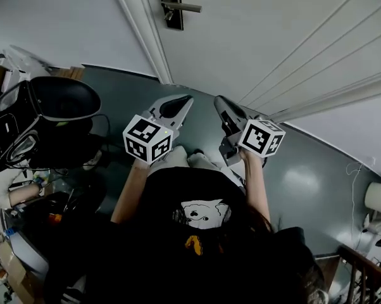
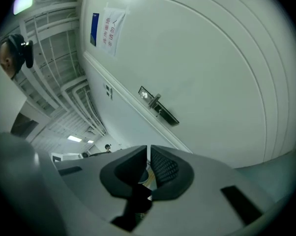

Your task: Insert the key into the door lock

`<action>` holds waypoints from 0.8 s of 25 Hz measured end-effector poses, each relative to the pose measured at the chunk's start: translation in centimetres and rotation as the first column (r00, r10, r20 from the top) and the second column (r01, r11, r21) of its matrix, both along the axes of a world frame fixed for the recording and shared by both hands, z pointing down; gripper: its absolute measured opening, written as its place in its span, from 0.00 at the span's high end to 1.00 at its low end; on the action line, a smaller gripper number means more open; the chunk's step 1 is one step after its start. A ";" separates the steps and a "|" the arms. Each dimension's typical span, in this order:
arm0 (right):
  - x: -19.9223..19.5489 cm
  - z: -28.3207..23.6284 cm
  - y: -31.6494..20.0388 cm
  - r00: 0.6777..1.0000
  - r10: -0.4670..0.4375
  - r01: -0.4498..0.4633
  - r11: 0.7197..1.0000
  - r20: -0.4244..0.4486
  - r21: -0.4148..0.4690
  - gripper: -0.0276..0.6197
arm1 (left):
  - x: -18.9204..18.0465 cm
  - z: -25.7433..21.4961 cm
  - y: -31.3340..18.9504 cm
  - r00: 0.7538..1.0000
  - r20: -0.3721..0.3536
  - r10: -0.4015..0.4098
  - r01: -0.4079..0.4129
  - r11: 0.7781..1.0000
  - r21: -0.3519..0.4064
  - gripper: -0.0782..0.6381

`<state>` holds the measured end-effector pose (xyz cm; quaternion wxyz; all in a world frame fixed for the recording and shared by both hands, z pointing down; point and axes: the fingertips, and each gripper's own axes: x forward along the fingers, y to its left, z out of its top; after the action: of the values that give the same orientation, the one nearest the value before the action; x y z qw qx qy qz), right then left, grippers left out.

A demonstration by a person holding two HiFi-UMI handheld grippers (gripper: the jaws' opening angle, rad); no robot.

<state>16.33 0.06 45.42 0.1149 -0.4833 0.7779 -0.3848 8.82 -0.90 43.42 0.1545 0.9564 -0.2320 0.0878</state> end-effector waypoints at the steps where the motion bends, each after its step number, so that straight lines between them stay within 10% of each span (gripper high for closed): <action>1: 0.1 0.0 0.2 1.000 -0.003 0.004 1.000 -0.018 0.007 0.94 | 0.2 0.0 0.1 1.000 -0.002 0.002 -0.002 1.000 0.003 0.88; 20: 2.4 -0.7 1.8 0.990 0.034 -0.023 0.997 -0.134 0.078 0.94 | 1.4 -0.1 1.6 1.000 0.001 0.028 -0.028 1.000 0.015 0.88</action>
<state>18.71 1.83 44.75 0.0859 -0.5146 0.7910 -0.3195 10.18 0.75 43.30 0.1461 0.9605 -0.2195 0.0888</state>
